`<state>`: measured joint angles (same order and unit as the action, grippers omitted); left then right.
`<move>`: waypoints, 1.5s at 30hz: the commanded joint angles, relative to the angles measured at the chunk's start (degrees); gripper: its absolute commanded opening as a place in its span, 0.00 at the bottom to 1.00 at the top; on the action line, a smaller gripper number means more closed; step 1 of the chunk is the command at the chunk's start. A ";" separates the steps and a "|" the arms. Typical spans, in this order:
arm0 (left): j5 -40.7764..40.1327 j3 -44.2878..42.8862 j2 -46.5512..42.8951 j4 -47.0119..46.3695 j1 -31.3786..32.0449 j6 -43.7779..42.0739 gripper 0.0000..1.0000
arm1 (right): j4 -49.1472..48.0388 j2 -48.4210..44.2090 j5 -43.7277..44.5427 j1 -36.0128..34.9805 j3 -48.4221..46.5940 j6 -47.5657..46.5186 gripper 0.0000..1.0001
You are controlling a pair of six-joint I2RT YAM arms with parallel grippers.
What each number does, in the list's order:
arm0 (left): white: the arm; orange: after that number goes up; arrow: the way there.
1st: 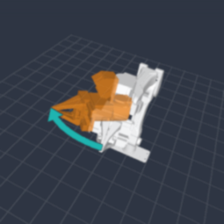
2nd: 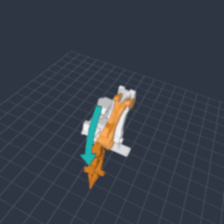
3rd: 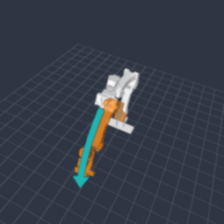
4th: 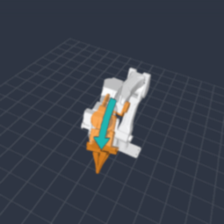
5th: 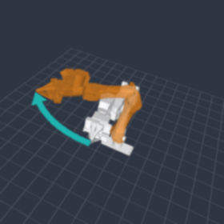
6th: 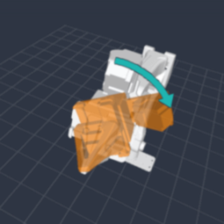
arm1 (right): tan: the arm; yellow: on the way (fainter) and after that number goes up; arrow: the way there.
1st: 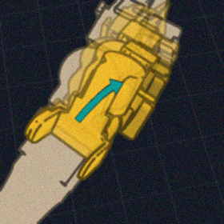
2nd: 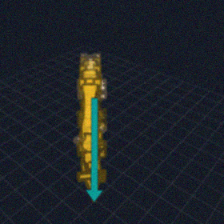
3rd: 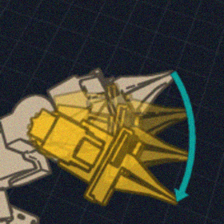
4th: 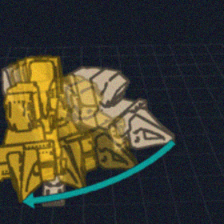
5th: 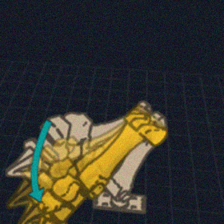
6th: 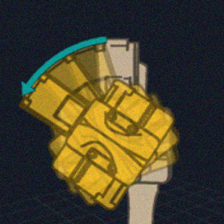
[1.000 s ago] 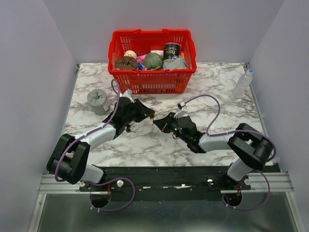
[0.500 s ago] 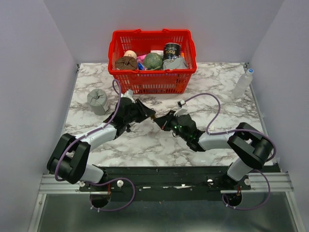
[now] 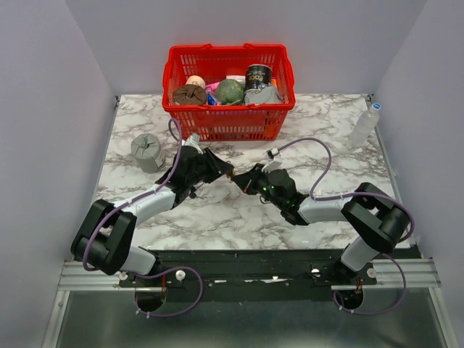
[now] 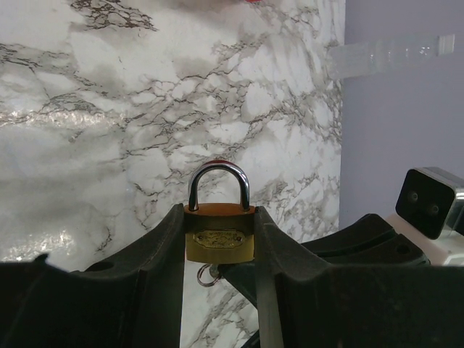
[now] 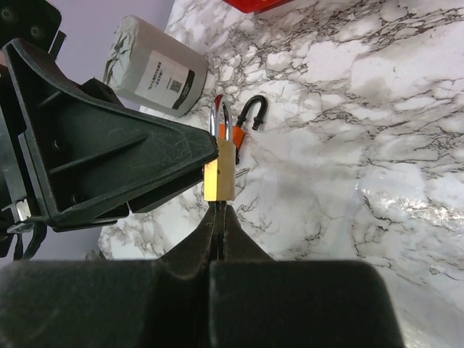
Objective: Unlock with the key
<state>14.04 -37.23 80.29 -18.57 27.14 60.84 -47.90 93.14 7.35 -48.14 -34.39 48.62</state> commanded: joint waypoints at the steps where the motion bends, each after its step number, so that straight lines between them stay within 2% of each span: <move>1: 8.98 0.50 -0.92 -1.82 1.69 0.07 0.00 | -4.65 -2.09 0.12 3.31 0.20 0.33 0.01; 8: 10.83 -0.47 -1.10 -3.05 1.69 -0.90 0.00 | -7.82 -1.74 -7.00 7.62 1.78 2.71 0.01; 18: 13.64 -1.00 0.22 -5.16 1.69 -0.99 0.00 | -9.67 -1.12 -14.55 9.29 1.26 5.16 0.01; 45: 21.90 -1.53 -0.57 -15.80 2.13 -0.37 0.00 | -13.45 -3.58 -20.71 14.13 4.16 10.97 0.01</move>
<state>23.88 -38.26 80.29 -30.15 27.05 58.37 -57.60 90.28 -16.47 -35.83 -30.48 58.61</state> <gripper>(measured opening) 0.423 0.011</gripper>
